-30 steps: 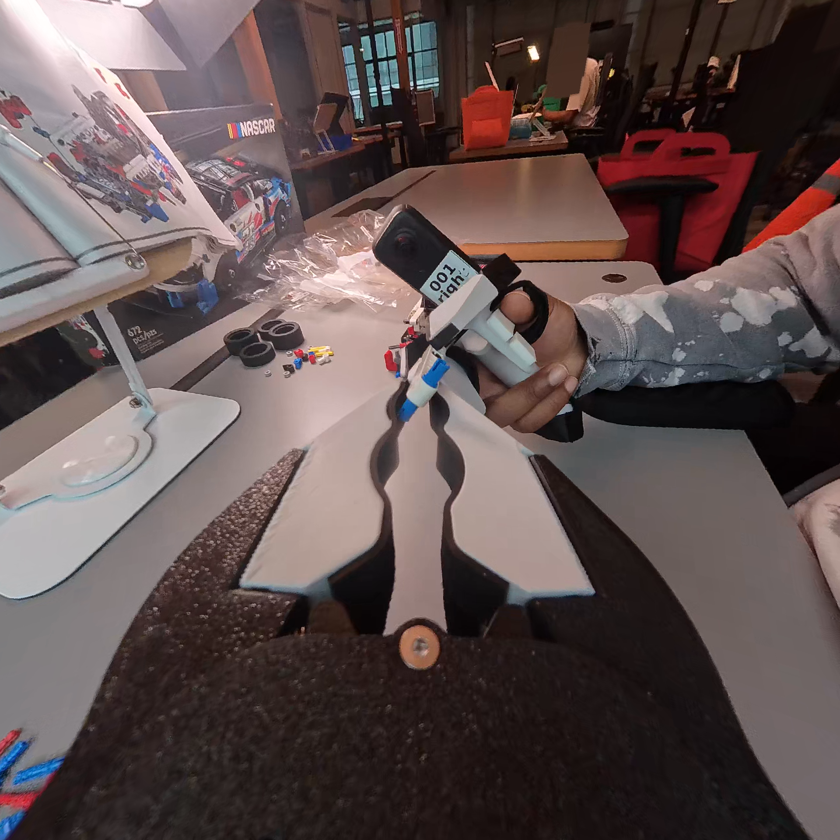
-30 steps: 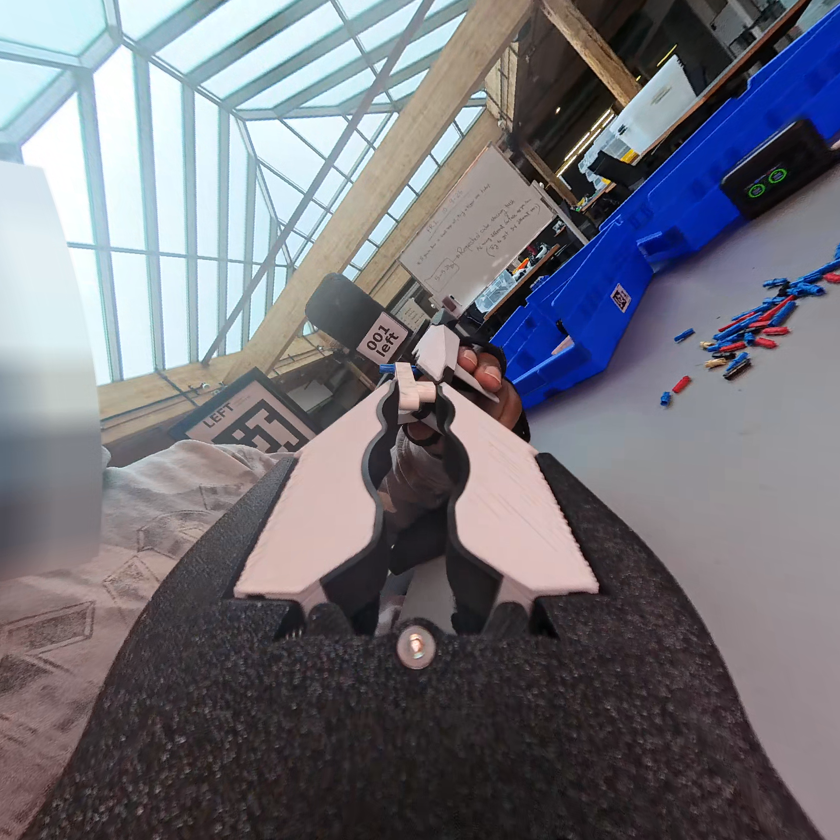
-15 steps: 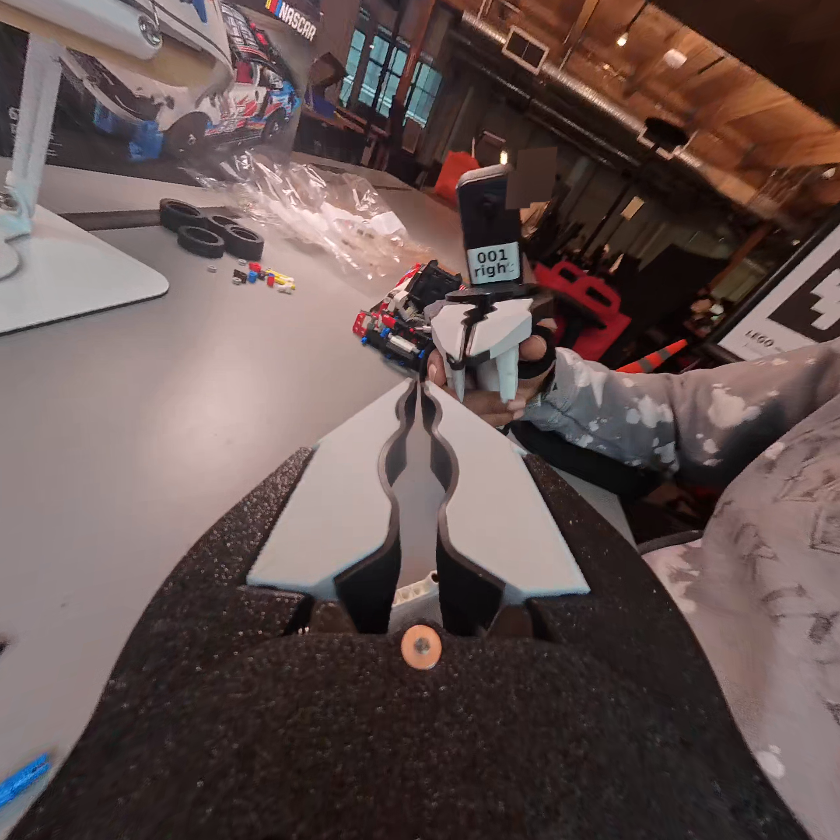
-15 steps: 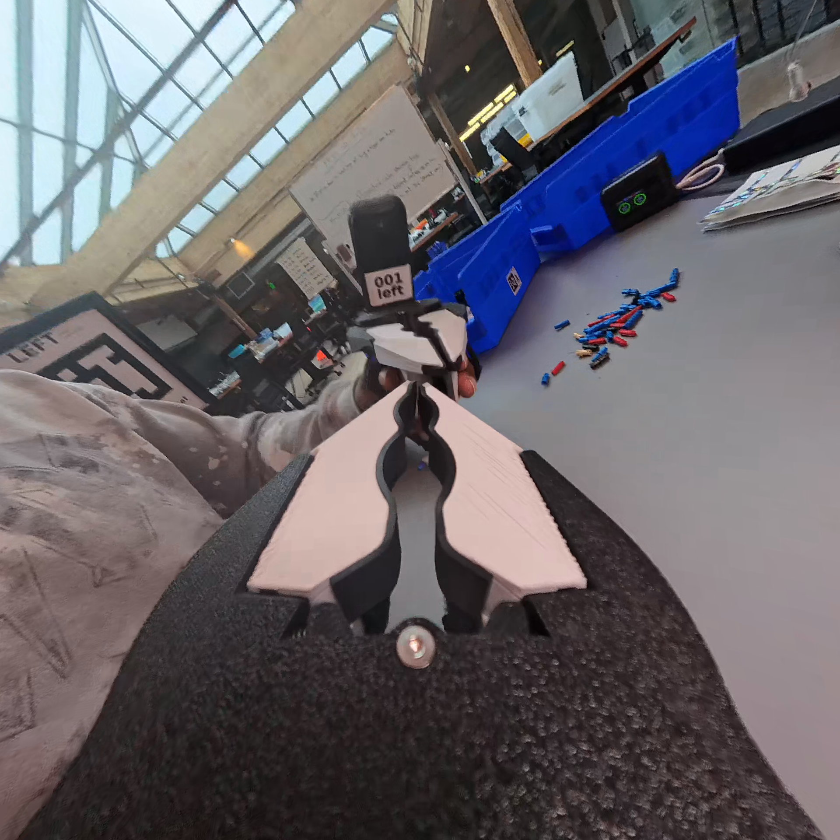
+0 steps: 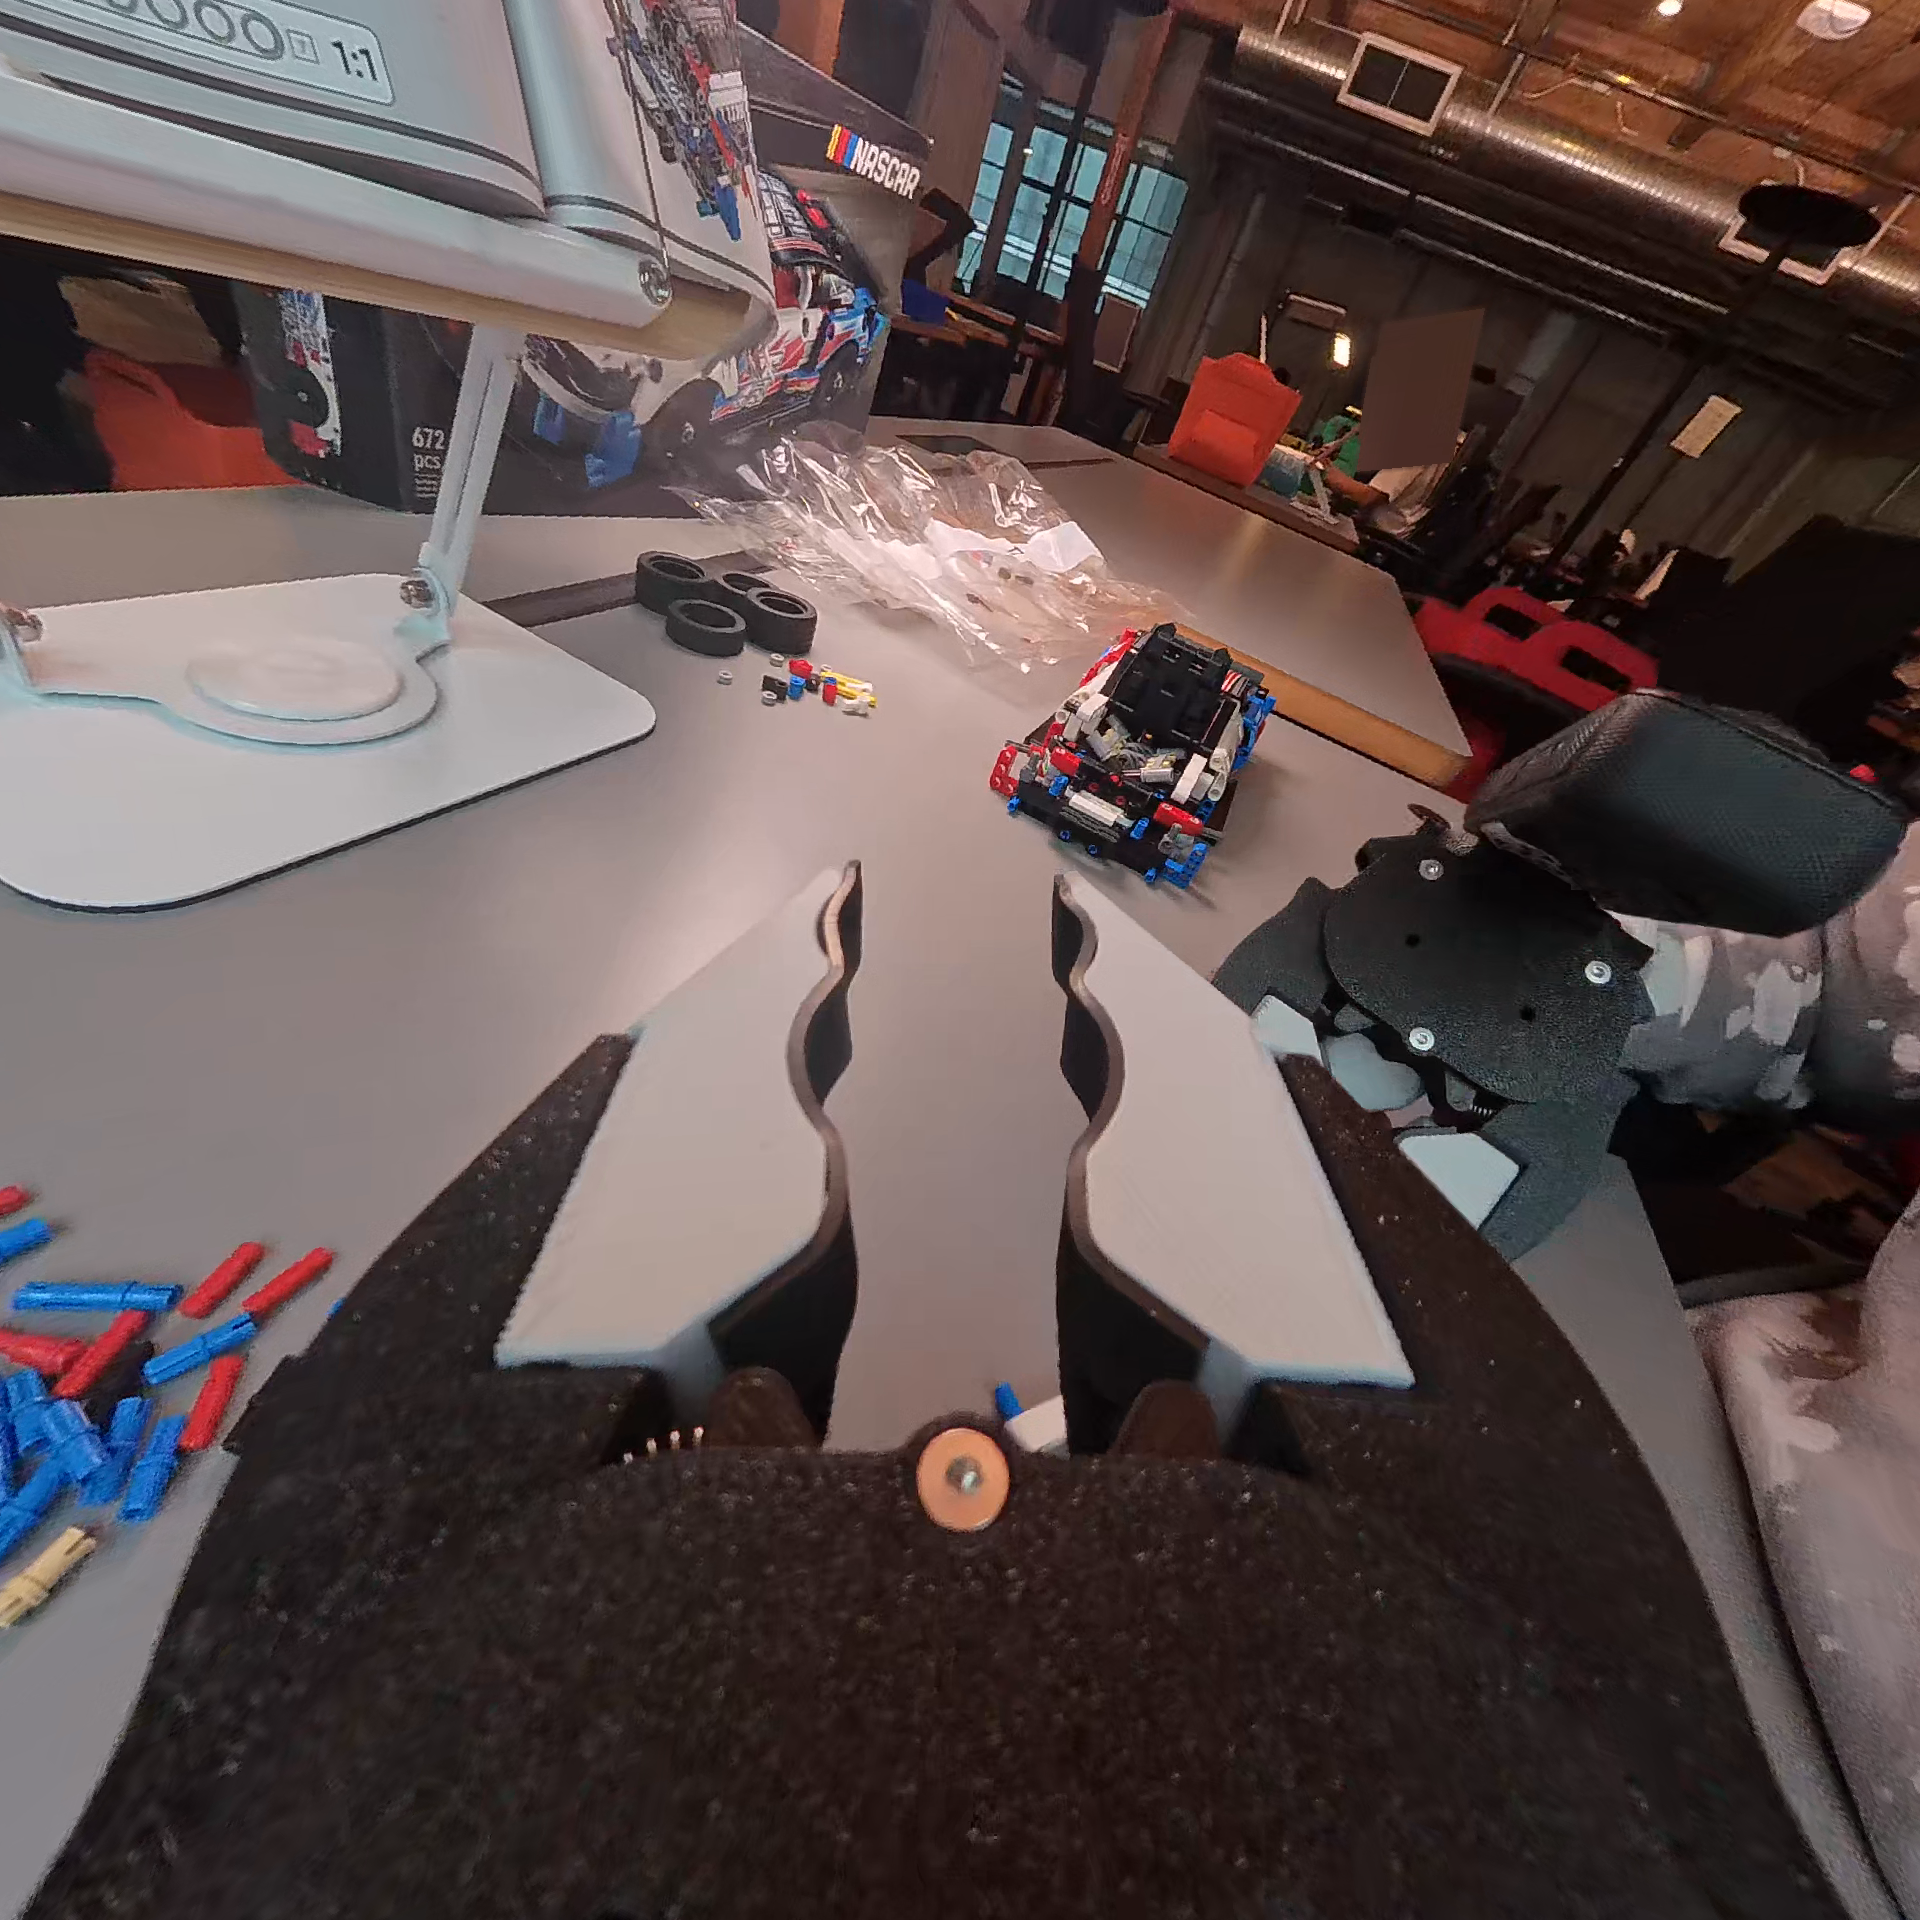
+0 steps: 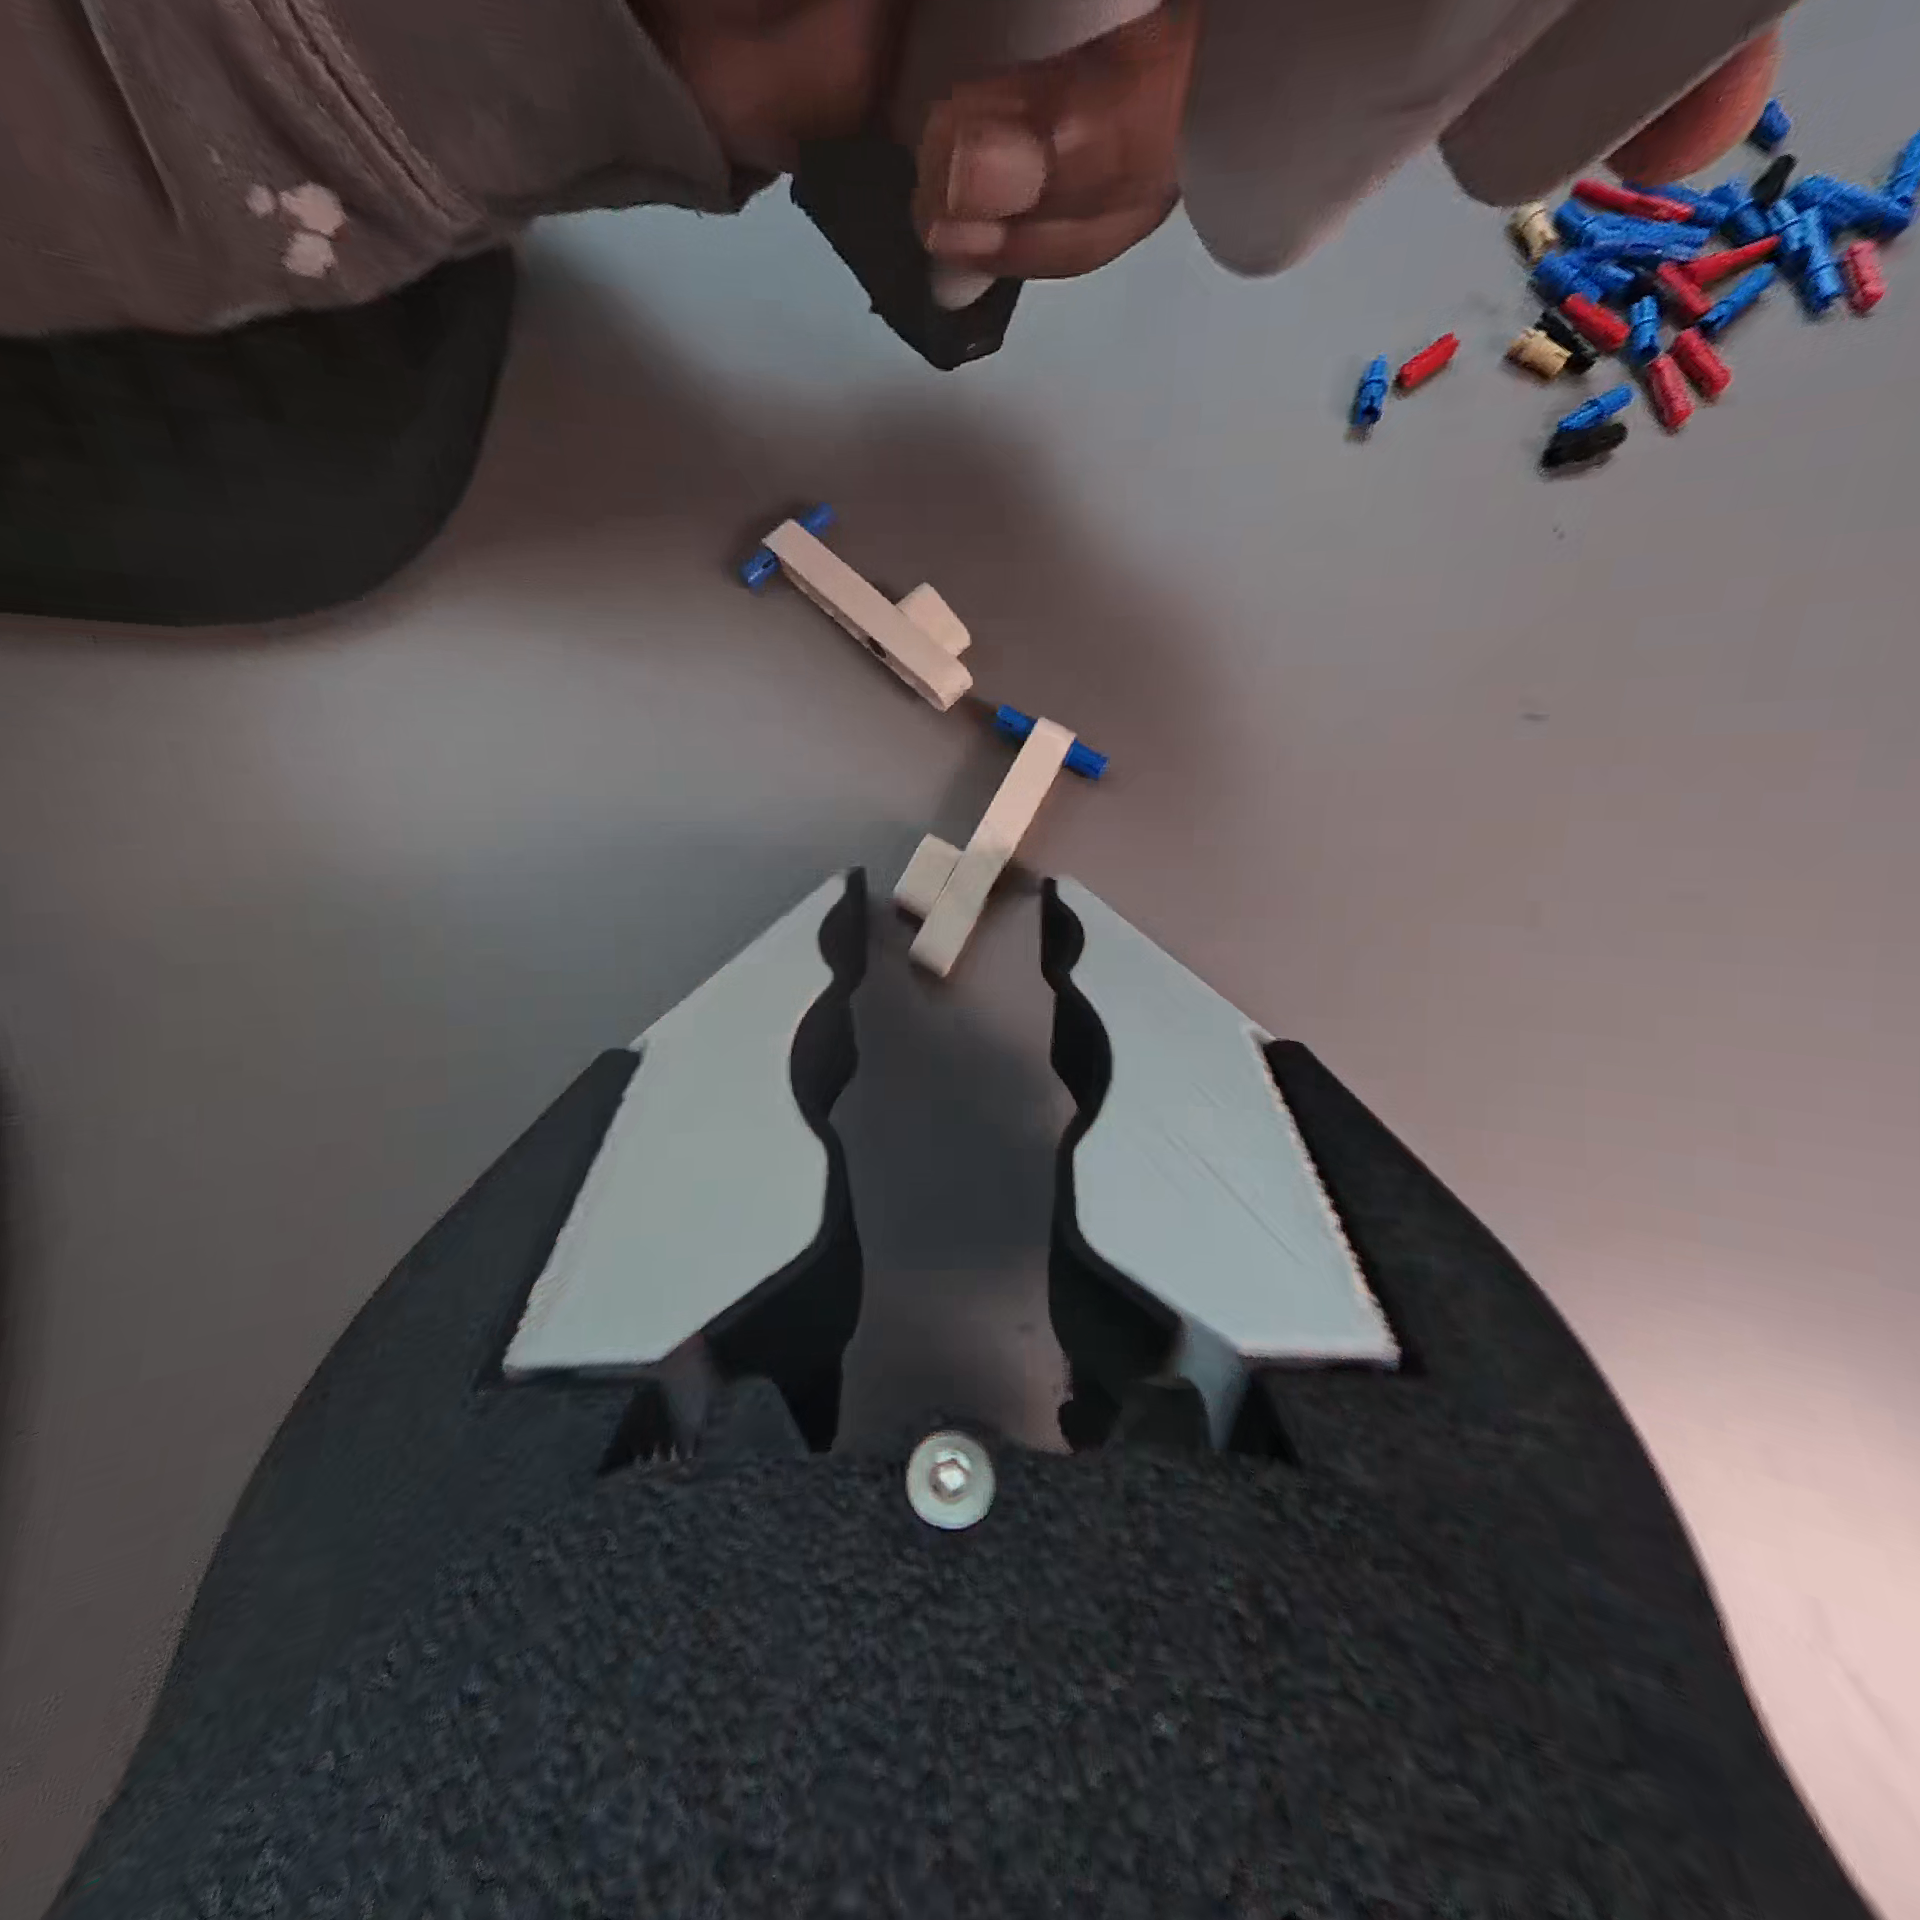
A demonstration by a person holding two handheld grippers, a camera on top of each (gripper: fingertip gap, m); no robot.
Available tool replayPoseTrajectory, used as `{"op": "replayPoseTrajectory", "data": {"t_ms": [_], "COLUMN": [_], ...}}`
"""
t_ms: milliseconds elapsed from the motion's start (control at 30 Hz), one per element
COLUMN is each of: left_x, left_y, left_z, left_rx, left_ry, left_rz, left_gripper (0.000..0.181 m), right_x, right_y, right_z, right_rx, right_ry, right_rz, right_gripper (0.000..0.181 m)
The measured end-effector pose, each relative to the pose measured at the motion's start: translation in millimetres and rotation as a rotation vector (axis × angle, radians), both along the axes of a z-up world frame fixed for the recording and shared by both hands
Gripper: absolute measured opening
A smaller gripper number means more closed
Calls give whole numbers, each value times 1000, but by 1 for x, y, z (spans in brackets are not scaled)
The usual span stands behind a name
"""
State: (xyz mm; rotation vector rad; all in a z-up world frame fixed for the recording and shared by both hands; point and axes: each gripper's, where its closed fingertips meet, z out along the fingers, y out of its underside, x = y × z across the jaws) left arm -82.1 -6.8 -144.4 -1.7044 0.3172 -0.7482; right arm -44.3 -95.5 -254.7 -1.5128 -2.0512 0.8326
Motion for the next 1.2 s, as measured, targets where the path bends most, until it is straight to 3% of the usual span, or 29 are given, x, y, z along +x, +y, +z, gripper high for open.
{"op": "replayPoseTrajectory", "data": {"t_ms": [33, 167, 300, 400, 500, 667, 800, 1100, 1200], "left_x": [1, 0, -20, -6, 24, 43, 40, 48, 60], "left_y": [-1, -1, 7, 2, -2, -7, -9, -19, -29], "left_z": [0, 0, 6, 19, 19, 18, 19, 29, 32], "left_rx": [1, -12, -29, -59, -111, -82, -55, 28, 52], "left_ry": [4, -7, -185, -471, -587, -497, -442, -343, -304], "left_rz": [-4, 13, 124, 8, -119, -143, -114, -163, -249], "left_gripper": [35, 34, 41, 43, 38, 9, 6, 5, 6], "right_x": [-1, -2, 3, 10, 9, 5, 5, 16, 22], "right_y": [3, 19, 60, 84, 83, 75, 71, 65, 55], "right_z": [-2, 8, 66, 104, 112, 109, 112, 133, 144], "right_rx": [43, 111, 161, 128, 203, 377, 421, 56, -151], "right_ry": [-14, 72, 393, 579, 638, 634, 656, 772, 786], "right_rz": [-3, -5, -148, -279, -298, -304, -286, -214, -127], "right_gripper": [20, 18, 16, 16, 16, 16, 16, 16, 17]}}
